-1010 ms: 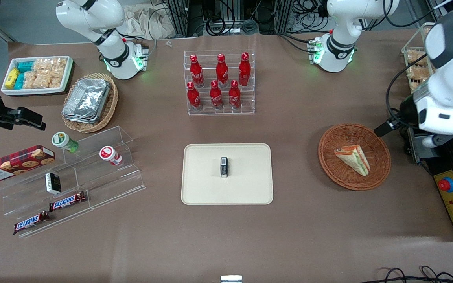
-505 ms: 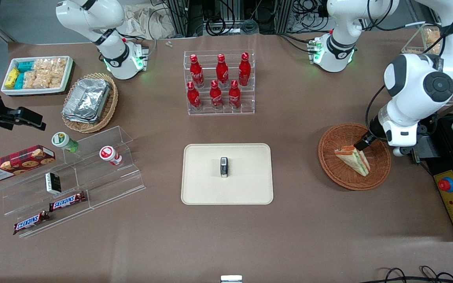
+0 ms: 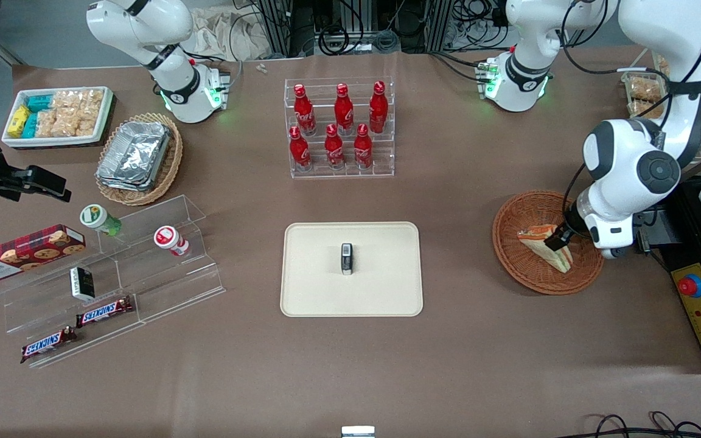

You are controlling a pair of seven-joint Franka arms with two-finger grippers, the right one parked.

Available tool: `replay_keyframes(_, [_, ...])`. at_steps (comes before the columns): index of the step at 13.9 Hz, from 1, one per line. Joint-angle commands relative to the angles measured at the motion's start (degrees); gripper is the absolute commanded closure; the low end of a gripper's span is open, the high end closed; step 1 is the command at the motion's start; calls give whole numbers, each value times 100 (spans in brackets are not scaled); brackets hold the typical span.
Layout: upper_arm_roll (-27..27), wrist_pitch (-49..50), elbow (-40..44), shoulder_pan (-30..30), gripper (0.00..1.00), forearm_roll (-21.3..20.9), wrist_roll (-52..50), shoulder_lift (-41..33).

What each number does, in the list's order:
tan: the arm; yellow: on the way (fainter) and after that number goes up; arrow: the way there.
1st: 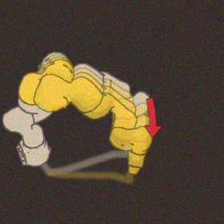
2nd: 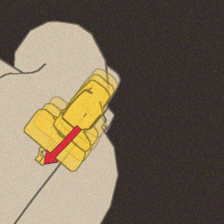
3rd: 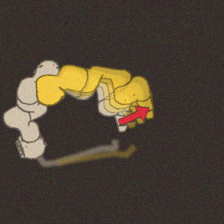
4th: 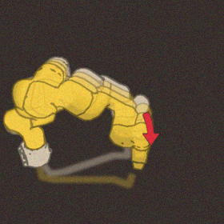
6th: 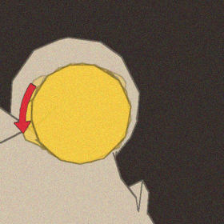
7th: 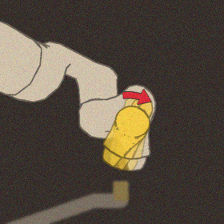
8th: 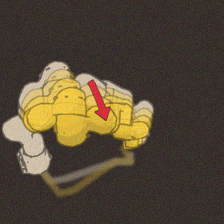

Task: Place sandwich from basket to tray
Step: 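Lower the open left gripper onto the wrapped sandwich and close it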

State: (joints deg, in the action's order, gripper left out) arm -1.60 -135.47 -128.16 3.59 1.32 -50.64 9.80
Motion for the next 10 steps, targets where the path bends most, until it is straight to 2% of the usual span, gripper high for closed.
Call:
replay_keyframes(1, [10,-304,2,10,0,44,-113,197])
replay_keyframes(5, [28,-743,2,28,0,44,-113,653])
replay_keyframes(6, [36,-779,10,37,14,44,-113,672])
replay_keyframes(8, [37,-770,10,37,100,44,-113,654])
replay_keyframes(10, [37,-770,28,37,100,44,-112,628])
